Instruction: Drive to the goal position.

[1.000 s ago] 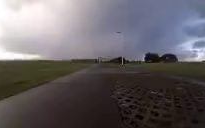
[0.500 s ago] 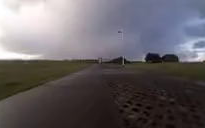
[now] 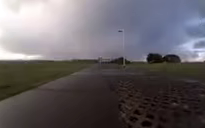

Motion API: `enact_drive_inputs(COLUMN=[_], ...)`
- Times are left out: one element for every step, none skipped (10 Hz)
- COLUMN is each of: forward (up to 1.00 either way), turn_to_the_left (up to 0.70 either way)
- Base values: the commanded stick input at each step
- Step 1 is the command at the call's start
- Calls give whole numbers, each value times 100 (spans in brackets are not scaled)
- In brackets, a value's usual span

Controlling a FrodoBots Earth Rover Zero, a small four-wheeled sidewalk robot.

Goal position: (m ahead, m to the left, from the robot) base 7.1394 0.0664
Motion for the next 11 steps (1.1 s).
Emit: enact_drive_inputs(forward=[70, 70, 70, 70, 70, 70, 70, 70, 70, 70, 70], turn_to_the_left=[0, 0, 0, 0, 0, 0, 0, 0, 0, 0, 0])
